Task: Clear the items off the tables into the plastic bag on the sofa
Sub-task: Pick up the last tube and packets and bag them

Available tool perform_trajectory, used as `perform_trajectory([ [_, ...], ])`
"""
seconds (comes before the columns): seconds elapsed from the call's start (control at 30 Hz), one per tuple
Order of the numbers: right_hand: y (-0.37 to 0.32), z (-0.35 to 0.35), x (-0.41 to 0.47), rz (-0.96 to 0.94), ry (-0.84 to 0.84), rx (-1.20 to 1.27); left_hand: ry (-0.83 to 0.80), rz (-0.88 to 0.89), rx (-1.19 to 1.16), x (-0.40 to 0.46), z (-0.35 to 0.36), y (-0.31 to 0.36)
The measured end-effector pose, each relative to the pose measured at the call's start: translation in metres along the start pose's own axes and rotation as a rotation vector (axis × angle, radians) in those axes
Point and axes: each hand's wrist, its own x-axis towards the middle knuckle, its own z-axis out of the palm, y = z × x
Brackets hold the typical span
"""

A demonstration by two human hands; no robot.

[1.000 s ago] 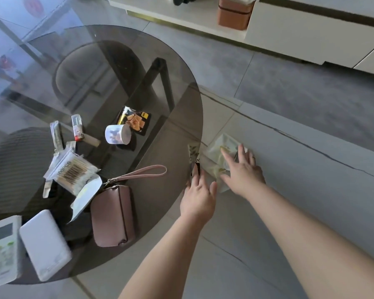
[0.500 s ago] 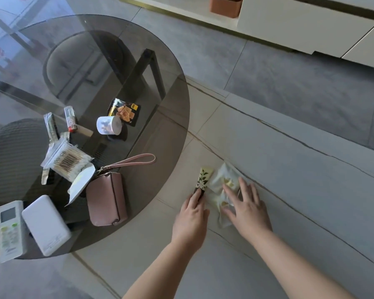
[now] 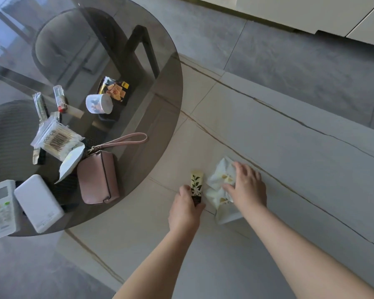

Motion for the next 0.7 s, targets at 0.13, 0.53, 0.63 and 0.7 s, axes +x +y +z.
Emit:
perform_trajectory([
  [0.13, 0.002, 0.001, 0.004, 0.109, 0.000, -0.057, -0.012, -0.075, -0.093, 0.001, 0.002, 0.001],
  [0.53, 0.024, 0.005, -0.029, 0.372, -0.055, 0.524, -0.142, -0.170, -0.545, -0.021, 0.026, 0.036],
  [0.63, 0.026, 0.010, -0.036, 0.398, -0.090, 0.596, -0.120, -0.179, -0.576, -0.023, 0.026, 0.035],
  [0.7, 0.029, 0.009, -0.043, 0.413, -0.130, 0.677, -0.138, -0.200, -0.623, -0.029, 0.019, 0.033],
])
